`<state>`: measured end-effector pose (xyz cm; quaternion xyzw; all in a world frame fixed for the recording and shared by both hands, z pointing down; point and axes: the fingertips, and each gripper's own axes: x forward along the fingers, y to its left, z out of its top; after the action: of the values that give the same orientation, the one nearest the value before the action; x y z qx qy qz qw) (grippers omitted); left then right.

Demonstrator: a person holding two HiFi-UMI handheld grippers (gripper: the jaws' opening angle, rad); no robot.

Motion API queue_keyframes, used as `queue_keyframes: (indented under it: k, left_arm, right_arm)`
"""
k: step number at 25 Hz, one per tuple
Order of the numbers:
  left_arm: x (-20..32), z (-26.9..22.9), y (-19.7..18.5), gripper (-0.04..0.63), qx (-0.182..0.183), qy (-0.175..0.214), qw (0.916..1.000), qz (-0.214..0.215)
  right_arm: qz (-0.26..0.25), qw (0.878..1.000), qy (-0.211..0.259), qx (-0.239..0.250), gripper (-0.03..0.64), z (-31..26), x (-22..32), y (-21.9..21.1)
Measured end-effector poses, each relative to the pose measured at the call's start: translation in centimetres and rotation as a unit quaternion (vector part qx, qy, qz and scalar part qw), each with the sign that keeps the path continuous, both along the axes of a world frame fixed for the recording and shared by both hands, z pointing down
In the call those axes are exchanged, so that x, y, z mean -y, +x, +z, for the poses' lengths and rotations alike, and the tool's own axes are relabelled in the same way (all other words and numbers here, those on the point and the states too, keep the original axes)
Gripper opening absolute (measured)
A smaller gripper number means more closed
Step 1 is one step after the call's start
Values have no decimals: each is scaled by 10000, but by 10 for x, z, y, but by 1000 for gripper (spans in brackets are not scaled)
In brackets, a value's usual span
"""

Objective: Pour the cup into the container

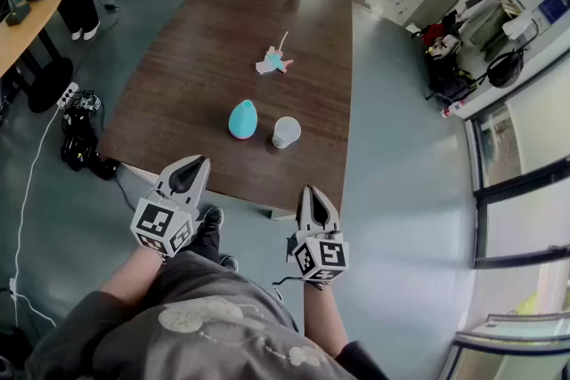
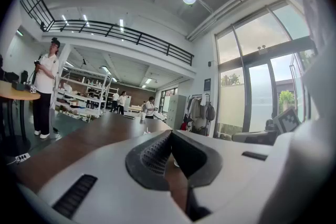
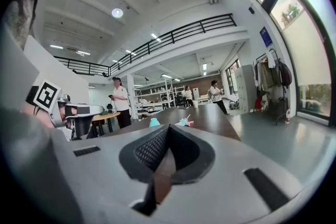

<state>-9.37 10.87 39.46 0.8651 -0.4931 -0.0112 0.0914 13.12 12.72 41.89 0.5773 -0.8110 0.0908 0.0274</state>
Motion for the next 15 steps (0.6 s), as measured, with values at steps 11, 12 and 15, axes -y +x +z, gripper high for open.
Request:
queue_keyframes:
  k: [11,12,15]
  left_arm:
    - [76,20,2,9,-35,-11,9995,298]
    - [82,23,3,25,67,27,9995,323]
    - [100,34,7,119,300,42,9984,472]
  right_arm:
    - [222,9996,-189,-37,-12,11,79,-3]
    - [269,9994,-228,-27,-12,13,86,-2]
    - [390,9988,-284,9,-12,15,105,0]
